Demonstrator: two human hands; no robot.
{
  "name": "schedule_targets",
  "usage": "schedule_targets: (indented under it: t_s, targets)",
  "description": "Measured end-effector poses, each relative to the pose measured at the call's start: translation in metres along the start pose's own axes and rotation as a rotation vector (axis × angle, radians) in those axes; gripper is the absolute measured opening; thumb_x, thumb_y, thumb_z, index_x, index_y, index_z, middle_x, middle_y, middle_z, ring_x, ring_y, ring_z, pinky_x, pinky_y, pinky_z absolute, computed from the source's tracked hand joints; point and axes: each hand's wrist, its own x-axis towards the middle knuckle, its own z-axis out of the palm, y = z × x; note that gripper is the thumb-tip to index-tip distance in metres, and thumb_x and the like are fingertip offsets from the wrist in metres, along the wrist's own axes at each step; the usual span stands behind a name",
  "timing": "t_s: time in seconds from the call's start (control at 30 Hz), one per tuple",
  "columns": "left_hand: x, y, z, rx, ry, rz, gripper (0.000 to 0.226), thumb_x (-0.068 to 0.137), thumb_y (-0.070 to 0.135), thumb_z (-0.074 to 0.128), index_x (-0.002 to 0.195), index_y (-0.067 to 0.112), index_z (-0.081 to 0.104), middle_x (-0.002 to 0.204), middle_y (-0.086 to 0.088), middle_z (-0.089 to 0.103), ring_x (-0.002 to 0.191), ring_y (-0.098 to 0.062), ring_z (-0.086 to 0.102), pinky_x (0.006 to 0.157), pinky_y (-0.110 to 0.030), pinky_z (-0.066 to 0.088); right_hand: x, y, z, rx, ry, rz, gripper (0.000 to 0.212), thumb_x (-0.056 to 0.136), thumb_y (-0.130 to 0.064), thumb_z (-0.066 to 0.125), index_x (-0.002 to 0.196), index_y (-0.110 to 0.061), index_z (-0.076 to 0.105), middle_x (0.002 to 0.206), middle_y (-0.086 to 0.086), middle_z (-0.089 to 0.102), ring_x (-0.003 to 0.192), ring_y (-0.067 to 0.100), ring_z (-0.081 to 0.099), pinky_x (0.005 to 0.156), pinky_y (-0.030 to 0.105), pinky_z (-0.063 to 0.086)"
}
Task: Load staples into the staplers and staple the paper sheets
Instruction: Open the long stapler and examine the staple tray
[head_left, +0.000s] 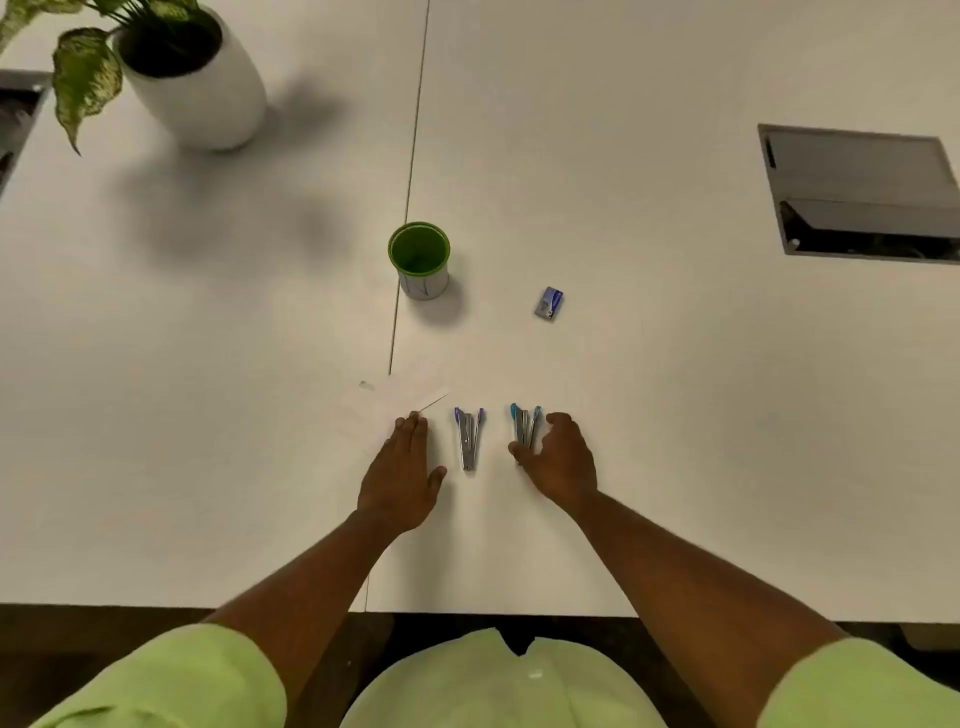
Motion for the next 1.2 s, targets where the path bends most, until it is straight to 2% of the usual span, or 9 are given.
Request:
schedule_targets:
  t_s: [0.37, 0.5, 0.67, 0.73, 0.8, 0.9, 1.0, 1.1, 1.2]
  targets:
    - [0.01, 0.007, -0.01, -0.158, 0.022, 0.045, 0.069, 0.103, 0.033, 0.05, 0.159, 0.008, 0.019, 0.168, -0.007, 0.016, 0.156, -0.022, 0.012, 0.124, -0.034, 0.021, 0.002, -0.009, 0.007, 0.012, 0.051, 0.055, 0.055, 0.08, -0.033, 0.079, 0.121, -0.012, 0.048, 0.115, 0.004, 0.063, 0.105, 0.028, 0.063, 0.081, 0.031, 0.045]
    - [0.011, 0.016, -0.016, -0.394, 0.131, 0.017, 0.058, 0.098, 0.028, 0.06, 0.15, 0.008, 0.04, 0.153, -0.006, 0.046, 0.142, -0.024, 0.043, 0.115, -0.037, 0.037, 0.005, -0.004, 0.009, 0.106, 0.023, 0.062, 0.052, 0.082, -0.029, 0.076, 0.123, -0.012, 0.05, 0.112, 0.004, 0.068, 0.103, 0.027, 0.066, 0.085, 0.033, 0.05]
    - [0.021, 0.037, -0.024, -0.554, 0.178, 0.046, 0.036, 0.097, 0.018, 0.062, 0.133, 0.012, 0.06, 0.133, -0.001, 0.064, 0.125, -0.021, 0.059, 0.109, -0.034, 0.044, 0.003, -0.005, 0.01, 0.428, -0.066, 0.102, 0.044, 0.081, -0.017, 0.078, 0.117, -0.018, 0.052, 0.085, 0.002, 0.071, 0.085, 0.03, 0.073, 0.086, 0.049, 0.058]
    - [0.024, 0.047, -0.028, -0.604, 0.151, 0.061, 0.03, 0.097, 0.012, 0.06, 0.126, 0.011, 0.063, 0.123, -0.002, 0.068, 0.114, -0.021, 0.064, 0.103, -0.039, 0.051, 0.0, -0.009, 0.008, 0.54, -0.114, 0.117, 0.04, 0.082, -0.011, 0.076, 0.115, -0.016, 0.054, 0.081, 0.002, 0.068, 0.08, 0.03, 0.073, 0.083, 0.051, 0.061]
    - [0.026, 0.058, -0.031, -0.683, 0.11, 0.027, 0.029, 0.096, 0.007, 0.057, 0.124, 0.011, 0.064, 0.116, -0.003, 0.07, 0.103, -0.026, 0.067, 0.095, -0.044, 0.055, -0.004, -0.014, 0.004, 0.602, -0.168, 0.102, 0.042, 0.084, -0.007, 0.073, 0.121, -0.009, 0.056, 0.086, 0.005, 0.068, 0.074, 0.023, 0.072, 0.077, 0.042, 0.063]
    - [0.032, 0.076, -0.038, -0.872, 0.038, -0.14, 0.034, 0.097, 0.002, 0.048, 0.128, 0.01, 0.06, 0.123, -0.005, 0.068, 0.105, -0.034, 0.067, 0.095, -0.048, 0.055, -0.01, -0.023, -0.004, 0.689, -0.238, 0.075, 0.04, 0.088, -0.004, 0.068, 0.126, -0.007, 0.057, 0.09, 0.006, 0.067, 0.071, 0.017, 0.07, 0.07, 0.032, 0.063]
    - [0.04, 0.088, -0.042, -1.066, -0.083, -0.314, 0.034, 0.101, 0.007, 0.047, 0.134, 0.012, 0.057, 0.125, -0.005, 0.067, 0.11, -0.025, 0.065, 0.097, -0.039, 0.055, -0.015, -0.031, -0.012, 0.74, -0.314, 0.048, 0.035, 0.091, -0.003, 0.062, 0.126, -0.009, 0.06, 0.098, 0.011, 0.067, 0.08, 0.02, 0.068, 0.079, 0.037, 0.063]
    - [0.041, 0.095, -0.047, -1.269, -0.177, -0.362, 0.032, 0.106, 0.014, 0.04, 0.118, 0.013, 0.069, 0.104, -0.006, 0.073, 0.09, -0.02, 0.068, 0.071, -0.025, 0.054, -0.019, -0.034, -0.018, 0.789, -0.394, 0.043, 0.033, 0.094, -0.003, 0.058, 0.126, -0.011, 0.063, 0.1, 0.009, 0.069, 0.085, 0.02, 0.067, 0.084, 0.039, 0.061]
    - [0.041, 0.097, -0.048, -1.344, -0.197, -0.346, 0.034, 0.107, 0.02, 0.039, 0.107, 0.016, 0.072, 0.096, -0.002, 0.076, 0.088, -0.019, 0.07, 0.076, -0.029, 0.056, -0.021, -0.034, -0.025, 0.831, -0.416, 0.062, 0.024, 0.096, -0.008, 0.056, 0.114, -0.013, 0.07, 0.094, 0.007, 0.072, 0.084, 0.02, 0.068, 0.081, 0.036, 0.06]
